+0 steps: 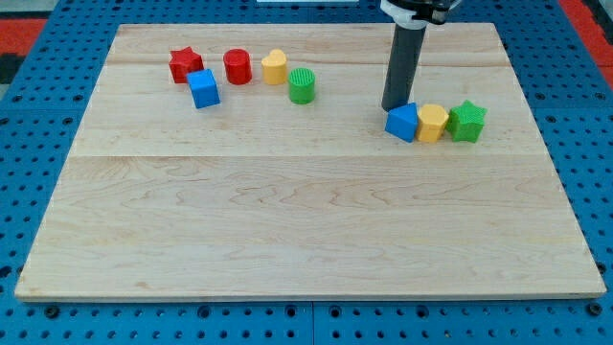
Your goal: Push the green circle to the center of the board
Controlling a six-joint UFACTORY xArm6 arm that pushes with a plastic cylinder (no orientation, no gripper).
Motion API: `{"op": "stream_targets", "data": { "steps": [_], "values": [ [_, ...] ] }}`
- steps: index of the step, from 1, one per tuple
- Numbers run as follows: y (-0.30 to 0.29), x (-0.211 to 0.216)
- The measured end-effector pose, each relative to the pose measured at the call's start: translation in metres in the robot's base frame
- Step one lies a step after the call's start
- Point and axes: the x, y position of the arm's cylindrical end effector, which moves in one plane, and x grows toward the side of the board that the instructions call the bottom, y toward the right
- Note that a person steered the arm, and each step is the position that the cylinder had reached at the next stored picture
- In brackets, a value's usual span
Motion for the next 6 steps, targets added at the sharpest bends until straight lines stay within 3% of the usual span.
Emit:
{"op": "stream_targets", "data": {
  "steps": [1, 4, 6],
  "values": [
    [-0.011, -0.041],
    [-0.158, -0.068],
    [-0.137, -0.049]
  ]
}}
